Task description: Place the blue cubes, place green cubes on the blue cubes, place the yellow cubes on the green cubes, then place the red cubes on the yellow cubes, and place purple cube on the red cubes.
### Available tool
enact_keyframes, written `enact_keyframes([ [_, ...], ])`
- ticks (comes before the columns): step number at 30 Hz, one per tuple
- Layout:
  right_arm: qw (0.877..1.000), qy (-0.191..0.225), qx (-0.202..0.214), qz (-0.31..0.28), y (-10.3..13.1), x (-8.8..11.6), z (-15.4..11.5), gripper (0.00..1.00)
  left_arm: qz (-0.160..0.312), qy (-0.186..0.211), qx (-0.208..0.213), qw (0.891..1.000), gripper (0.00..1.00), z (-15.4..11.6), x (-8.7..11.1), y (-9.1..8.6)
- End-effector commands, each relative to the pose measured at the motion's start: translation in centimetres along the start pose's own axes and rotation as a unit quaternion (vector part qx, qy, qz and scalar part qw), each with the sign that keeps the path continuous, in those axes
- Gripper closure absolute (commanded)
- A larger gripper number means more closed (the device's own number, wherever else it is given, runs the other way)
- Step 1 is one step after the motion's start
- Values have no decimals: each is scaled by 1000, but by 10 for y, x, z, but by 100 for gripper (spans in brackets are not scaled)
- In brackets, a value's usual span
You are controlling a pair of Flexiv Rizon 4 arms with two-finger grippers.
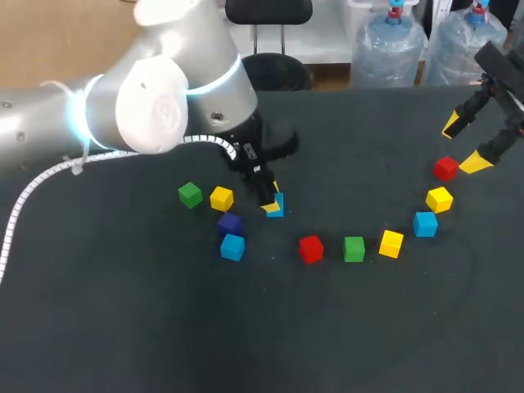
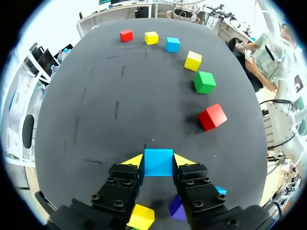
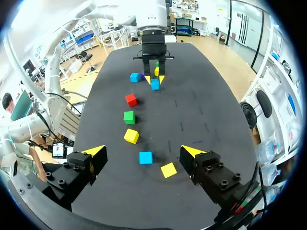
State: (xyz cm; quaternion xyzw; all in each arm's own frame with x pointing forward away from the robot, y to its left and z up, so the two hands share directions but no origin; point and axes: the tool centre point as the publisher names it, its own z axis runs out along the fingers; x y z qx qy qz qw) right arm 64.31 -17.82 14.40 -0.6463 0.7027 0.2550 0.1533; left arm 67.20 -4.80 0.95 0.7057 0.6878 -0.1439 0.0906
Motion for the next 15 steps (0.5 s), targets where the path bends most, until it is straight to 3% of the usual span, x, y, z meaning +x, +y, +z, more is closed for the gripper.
enact_keyframes([
  [1, 1000, 0, -1, 0, -1, 0, 0, 0, 12, 16, 3, 1000, 100, 4, -5, 4],
  [15, 1000, 0, -1, 0, -1, 0, 0, 0, 23, 24, -4, 999, 100, 6, -13, 23],
])
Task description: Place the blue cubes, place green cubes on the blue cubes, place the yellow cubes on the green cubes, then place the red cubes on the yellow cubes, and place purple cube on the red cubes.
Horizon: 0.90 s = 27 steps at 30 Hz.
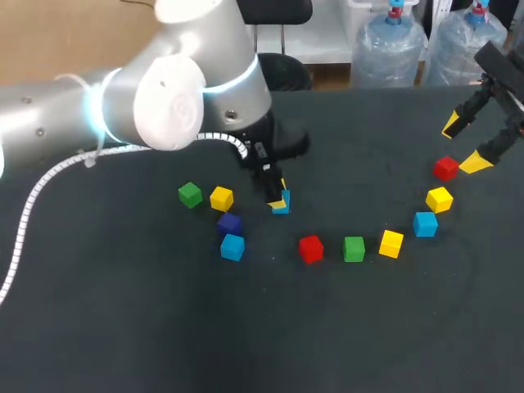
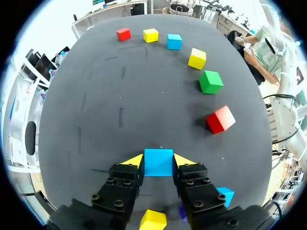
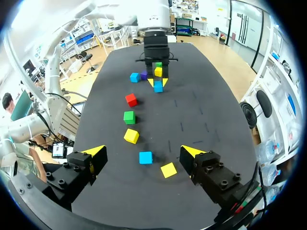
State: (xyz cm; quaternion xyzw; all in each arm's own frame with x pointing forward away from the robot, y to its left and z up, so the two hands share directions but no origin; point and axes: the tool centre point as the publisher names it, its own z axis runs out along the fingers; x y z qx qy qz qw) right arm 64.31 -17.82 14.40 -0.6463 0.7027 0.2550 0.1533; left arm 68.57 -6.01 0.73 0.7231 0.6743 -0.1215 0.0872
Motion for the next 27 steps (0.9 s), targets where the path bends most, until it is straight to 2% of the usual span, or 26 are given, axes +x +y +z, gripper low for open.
enact_keyframes([
  [1, 1000, -1, -1, 0, -1, 0, 0, 0, -1, 7, 6, 1000, 100, 2, -1, 10],
  [10, 1000, -1, -1, 0, -1, 0, 0, 0, -4, 17, 9, 1000, 100, 6, 8, 17],
  [27, 1000, -1, -1, 0, -1, 0, 0, 0, -16, 20, 4, 1000, 100, 5, 14, 23],
])
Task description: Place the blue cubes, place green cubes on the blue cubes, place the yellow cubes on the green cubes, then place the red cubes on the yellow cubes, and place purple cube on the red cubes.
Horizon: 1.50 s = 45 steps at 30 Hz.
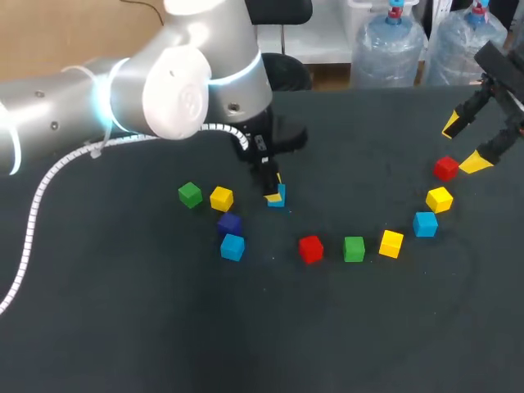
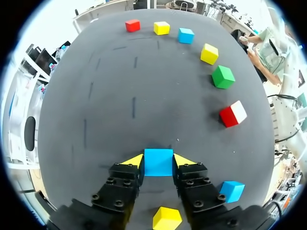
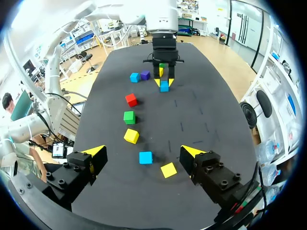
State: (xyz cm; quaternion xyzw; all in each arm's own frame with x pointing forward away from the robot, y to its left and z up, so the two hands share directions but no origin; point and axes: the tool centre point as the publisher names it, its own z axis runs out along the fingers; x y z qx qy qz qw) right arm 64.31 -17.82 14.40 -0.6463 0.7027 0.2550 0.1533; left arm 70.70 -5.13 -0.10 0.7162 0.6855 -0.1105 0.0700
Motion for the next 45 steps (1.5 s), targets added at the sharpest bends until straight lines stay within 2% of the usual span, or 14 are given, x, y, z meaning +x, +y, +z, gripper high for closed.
enact_keyframes([
  [1, 1000, 0, -1, 0, -1, 0, 0, 0, -2, 0, 1, 1000, 100, 1, 3, 2],
  [24, 1000, 0, -1, 0, -1, 0, 0, 0, -13, -3, 4, 1000, 100, 1, 6, -1],
  [26, 1000, 0, -1, 0, -1, 0, 0, 0, -14, -2, 5, 1000, 73, 1, 6, -2],
  [29, 1000, 0, -1, 0, -1, 0, 0, 0, -15, -1, 5, 1000, 51, 1, 6, -2],
  [30, 1000, 0, -1, 0, -1, 0, 0, 0, -15, 0, 5, 1000, 35, 1, 6, -2],
  [31, 1000, 0, -1, 0, -1, 0, 0, 0, -15, 0, 5, 1000, 25, 1, 6, -2],
  [34, 1000, 0, -1, 0, -1, 0, 0, 0, -17, 0, 5, 1000, 3, 1, 6, -2],
  [35, 1000, 0, -1, 0, -1, 0, 0, 0, -17, 0, 5, 1000, 0, 0, 5, -2],
  [45, 1000, 0, -1, 0, -1, 0, 0, 0, -22, -4, 2, 1000, 0, -8, 6, 0],
])
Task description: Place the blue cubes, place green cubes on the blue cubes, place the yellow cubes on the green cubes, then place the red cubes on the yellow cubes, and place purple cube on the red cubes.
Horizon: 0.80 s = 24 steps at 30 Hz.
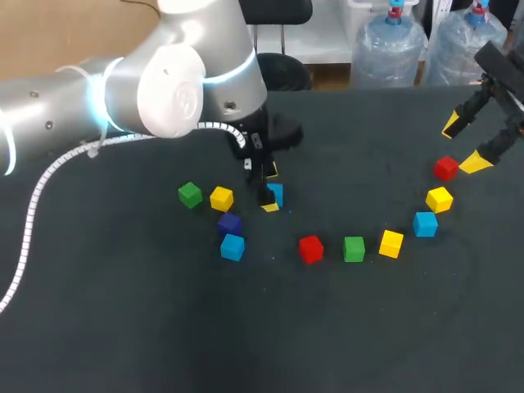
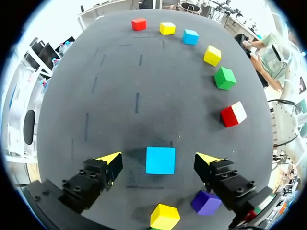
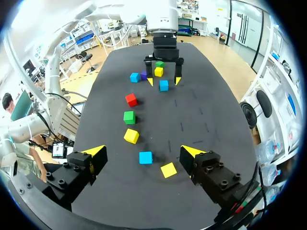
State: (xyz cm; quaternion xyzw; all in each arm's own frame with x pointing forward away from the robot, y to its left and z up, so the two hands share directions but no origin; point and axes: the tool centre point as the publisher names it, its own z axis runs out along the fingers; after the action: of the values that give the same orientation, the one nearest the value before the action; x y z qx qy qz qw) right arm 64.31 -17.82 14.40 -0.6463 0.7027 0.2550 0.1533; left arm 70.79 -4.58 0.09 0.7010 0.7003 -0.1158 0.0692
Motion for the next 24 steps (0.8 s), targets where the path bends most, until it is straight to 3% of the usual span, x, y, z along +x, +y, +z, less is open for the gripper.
enact_keyframes([
  [1, 1000, 0, -1, 0, -1, 0, 0, 0, 0, 0, 0, 1000, 0, -6, 1, -1],
  [7, 1000, 0, -1, 0, -1, 0, 0, 0, 11, -4, -3, 1000, 0, -20, 7, -13],
  [16, 1000, 0, -1, 0, -1, 0, 0, 0, 81, 5, 12, 997, 0, -47, 23, -55],
  [24, 1000, 0, -1, 0, -1, 0, 0, 0, 84, -1, 13, 996, 0, -58, 29, -77],
])
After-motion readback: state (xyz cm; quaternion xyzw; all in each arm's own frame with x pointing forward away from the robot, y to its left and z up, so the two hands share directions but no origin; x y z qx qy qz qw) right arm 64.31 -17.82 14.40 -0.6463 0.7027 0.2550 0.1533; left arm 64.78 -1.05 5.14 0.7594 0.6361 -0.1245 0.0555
